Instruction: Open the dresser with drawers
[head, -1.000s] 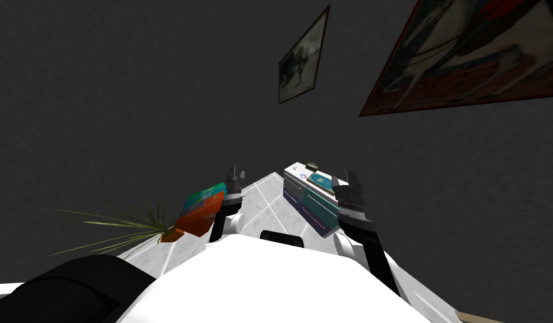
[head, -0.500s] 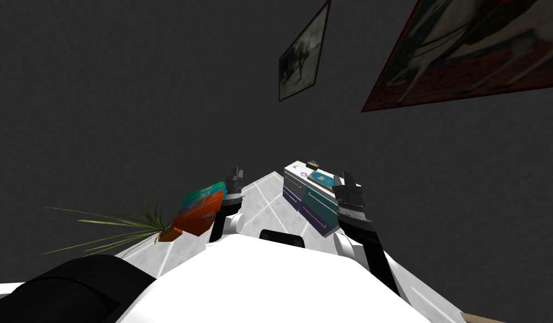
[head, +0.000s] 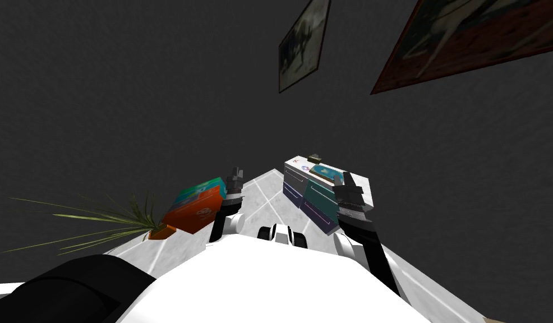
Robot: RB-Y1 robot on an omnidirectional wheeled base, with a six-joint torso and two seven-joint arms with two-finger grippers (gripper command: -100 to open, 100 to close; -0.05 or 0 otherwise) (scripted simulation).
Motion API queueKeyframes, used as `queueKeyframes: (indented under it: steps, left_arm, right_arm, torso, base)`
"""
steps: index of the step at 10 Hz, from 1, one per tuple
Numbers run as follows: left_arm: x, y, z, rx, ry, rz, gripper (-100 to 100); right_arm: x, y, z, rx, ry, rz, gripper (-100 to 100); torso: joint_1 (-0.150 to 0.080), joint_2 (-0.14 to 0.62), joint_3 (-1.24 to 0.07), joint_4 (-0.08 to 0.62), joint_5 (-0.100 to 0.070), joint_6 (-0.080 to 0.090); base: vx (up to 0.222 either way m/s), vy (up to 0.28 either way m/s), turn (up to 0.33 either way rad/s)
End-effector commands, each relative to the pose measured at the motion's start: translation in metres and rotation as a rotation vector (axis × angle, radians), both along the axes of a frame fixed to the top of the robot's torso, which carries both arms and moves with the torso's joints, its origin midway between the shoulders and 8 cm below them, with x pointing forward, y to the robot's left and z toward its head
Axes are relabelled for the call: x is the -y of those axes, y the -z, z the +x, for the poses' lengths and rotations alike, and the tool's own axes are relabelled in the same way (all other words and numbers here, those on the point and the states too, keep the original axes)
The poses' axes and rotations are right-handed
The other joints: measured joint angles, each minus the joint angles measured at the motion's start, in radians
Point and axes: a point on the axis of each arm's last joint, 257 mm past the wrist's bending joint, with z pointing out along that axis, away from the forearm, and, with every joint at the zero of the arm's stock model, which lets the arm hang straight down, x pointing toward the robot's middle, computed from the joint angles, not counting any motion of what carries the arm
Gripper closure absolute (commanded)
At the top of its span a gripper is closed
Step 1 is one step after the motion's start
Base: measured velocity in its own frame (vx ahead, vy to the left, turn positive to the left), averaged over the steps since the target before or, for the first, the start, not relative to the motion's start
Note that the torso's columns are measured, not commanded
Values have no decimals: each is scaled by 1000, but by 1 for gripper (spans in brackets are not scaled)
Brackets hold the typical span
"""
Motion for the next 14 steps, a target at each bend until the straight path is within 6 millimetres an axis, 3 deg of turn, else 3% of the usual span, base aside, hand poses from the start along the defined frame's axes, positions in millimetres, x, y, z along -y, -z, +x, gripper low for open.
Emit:
queueKeyframes:
  steps: [1,5,9,12,13,14]
  left_arm:
    - [0,0,0,-1,0,0,0]
    - [0,0,0,-1,0,0,0]
    - [0,0,0,-1,0,0,0]
    - [0,0,0,-1,0,0,0]
    - [0,0,0,-1,0,0,0]
    - [0,0,0,-1,0,0,0]
  right_arm:
    - [-5,13,8,-48,-9,-66,-100]
    - [-7,58,30,-188,15,-214,-100]
    - [4,122,52,-373,80,-367,-100]
    - [8,141,56,-426,107,-429,-100]
    - [14,159,60,-478,129,-471,-100]
    - [14,159,60,-478,131,-475,-100]
  torso:
    - [1,33,-69,33,0,0]
    - [1,45,-95,46,0,0]
    - [1,46,-94,47,0,0]
    - [-1,48,-93,47,0,0]
    - [-1,48,-93,47,0,0]
    - [0,47,-94,47,0,0]
  base:
    - [33,38,27]
    - [64,63,34]
    - [111,108,54]
    - [74,67,24]
    - [69,74,49]
    - [57,56,18]
